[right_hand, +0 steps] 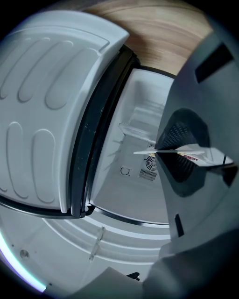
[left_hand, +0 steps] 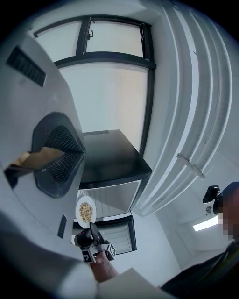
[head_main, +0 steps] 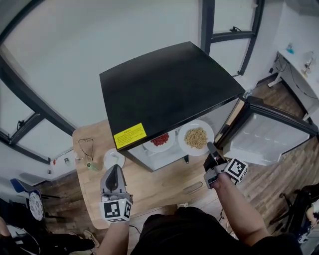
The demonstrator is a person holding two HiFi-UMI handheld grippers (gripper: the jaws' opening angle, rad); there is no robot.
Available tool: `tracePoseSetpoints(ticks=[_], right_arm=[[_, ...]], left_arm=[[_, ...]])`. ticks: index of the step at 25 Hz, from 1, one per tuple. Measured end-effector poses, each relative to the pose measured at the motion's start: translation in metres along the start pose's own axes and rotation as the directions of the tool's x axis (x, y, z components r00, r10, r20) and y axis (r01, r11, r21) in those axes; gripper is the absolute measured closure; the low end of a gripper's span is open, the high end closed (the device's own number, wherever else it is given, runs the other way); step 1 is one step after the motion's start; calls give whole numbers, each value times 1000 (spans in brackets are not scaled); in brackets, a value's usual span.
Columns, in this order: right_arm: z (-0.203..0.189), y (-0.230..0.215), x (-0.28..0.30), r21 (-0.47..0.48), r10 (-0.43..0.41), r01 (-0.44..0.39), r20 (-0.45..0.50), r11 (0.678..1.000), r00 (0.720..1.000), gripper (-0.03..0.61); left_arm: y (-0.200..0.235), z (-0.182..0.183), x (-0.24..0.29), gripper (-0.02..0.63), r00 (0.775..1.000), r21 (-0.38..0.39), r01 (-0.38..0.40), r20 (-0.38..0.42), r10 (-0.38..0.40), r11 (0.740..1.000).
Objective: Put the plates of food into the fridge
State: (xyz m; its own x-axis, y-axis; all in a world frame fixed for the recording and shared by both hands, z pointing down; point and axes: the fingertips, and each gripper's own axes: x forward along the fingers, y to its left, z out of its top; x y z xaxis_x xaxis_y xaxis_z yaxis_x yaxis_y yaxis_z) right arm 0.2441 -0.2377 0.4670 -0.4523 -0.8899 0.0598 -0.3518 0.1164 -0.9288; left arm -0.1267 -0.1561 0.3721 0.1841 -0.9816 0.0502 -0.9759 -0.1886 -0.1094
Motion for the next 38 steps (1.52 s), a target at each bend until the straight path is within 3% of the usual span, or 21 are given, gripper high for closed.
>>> tracePoseSetpoints(ticks=[17,29,33,38], right_arm=[[25,-7,53,-2,-9,9,24,1000,1000,545],[35,-1,86,-170,-21,21,-1,985,1000,544],[38,2,96,-287,-48,43,-13,957,999,543],[36,-2,102,-506,-147,107,-39,856,988,516]], left_arm=[[10,2,10,611,997,24,-68,-18,69,997],[22,-9,2,611,991,22,-119,-55,120,993],[25,-16,2,611,989,12,-131,-66,132,991],[25,-24,3,611,987,-3,-145,-76,144,989]])
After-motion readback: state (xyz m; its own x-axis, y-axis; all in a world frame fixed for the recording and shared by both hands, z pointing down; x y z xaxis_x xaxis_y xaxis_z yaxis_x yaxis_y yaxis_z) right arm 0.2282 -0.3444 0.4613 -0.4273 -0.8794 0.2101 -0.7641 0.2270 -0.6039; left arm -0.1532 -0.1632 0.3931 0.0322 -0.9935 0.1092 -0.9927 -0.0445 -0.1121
